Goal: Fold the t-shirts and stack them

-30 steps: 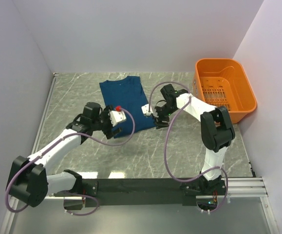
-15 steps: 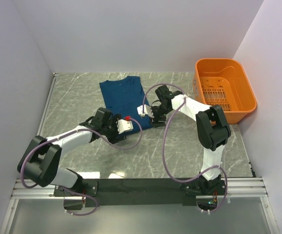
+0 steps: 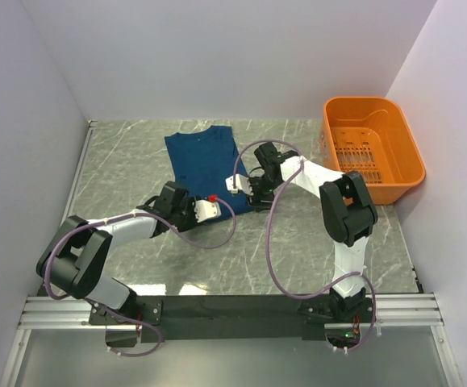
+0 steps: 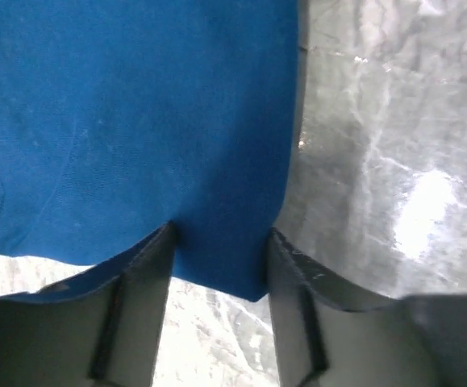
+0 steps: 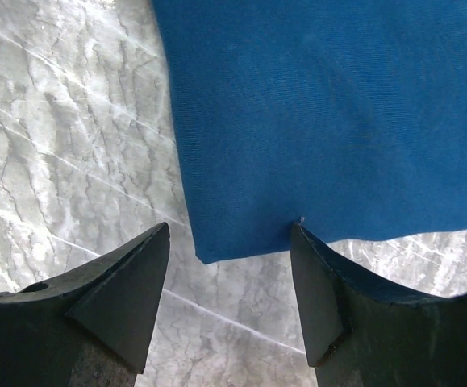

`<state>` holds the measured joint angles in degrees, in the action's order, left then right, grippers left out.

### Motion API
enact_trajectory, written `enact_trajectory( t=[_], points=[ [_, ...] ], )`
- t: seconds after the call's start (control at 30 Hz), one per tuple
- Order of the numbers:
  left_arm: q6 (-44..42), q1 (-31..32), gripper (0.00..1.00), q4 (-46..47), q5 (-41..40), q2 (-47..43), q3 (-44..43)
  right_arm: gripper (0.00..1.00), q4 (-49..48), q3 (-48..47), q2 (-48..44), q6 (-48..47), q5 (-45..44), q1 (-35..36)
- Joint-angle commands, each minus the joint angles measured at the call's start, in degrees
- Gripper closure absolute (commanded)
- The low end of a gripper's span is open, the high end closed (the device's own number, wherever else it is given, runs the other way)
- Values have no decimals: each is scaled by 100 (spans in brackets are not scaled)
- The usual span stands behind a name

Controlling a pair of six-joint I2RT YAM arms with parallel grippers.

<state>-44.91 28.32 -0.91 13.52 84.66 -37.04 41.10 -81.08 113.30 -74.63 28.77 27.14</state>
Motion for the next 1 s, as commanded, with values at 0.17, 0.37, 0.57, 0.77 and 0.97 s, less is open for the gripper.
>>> enact_trajectory(
  t=[0.17,0.37,0.57,0.77,0.97],
  points=[
    [-89,51,64,267,-315,129,118,32,12,-110,17,1,-223,178],
    [-36,104,76,240,-236,121,92,35,38,-154,149,185,-408,275],
    [8,130,83,187,-121,33,74,49,-41,-84,289,414,-714,398],
    [17,183,94,126,80,-99,118,82,-199,13,325,739,-847,442],
    [-36,218,99,-181,466,-389,240,100,124,101,106,696,-602,416]
  ],
)
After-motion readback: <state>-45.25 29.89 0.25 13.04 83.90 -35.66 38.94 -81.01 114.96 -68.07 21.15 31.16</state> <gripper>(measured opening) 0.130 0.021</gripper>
